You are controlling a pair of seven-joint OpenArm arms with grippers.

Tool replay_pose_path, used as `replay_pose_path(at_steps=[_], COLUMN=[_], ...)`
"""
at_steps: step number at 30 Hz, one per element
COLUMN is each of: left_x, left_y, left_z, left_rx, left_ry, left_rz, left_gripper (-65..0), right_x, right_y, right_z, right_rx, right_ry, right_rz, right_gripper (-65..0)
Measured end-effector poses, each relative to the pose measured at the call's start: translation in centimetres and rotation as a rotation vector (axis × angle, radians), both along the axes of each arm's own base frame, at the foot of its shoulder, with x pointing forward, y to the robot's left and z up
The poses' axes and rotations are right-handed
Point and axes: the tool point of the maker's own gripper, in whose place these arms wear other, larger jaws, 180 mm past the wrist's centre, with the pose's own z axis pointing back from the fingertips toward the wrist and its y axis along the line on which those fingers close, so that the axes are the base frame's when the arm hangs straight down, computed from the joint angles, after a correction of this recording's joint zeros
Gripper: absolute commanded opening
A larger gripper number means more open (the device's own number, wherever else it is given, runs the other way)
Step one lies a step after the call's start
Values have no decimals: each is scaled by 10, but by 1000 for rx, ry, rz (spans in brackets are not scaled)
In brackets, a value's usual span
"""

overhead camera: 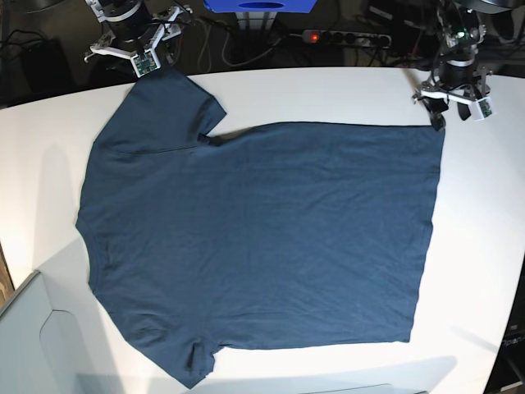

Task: Fold the T-shirt properly
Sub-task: 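Grasp the blue T-shirt edge with both grippers, right at the shoulder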

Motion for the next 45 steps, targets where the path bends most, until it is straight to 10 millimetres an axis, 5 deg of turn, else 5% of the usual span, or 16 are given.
replay_pose_path(at_steps=[9,16,23,29,45], left_x=[20,32,38,38,18], left_y=[14,6,-16,-26,12], left_z=[-31,-41,-43,-44,-38], left_rx=[-50,-51,-96,-119,-78], left_ry=[11,9,4,0,19], left_rz=[66,26,-81,-135,-29], left_gripper=[-272,-277,-532,-650,-650], right_x=[-1,-1,0,5,44], right_y=[0,0,0,0,1], right_z=[-1,-1,0,1,-2], right_rx=[-2,-2,-2,-2,10], right_ry=[5,5,3,-10,-84], right_rz=[0,0,-1,-1,-39], right_gripper=[-284,-284,-284,-292,-221])
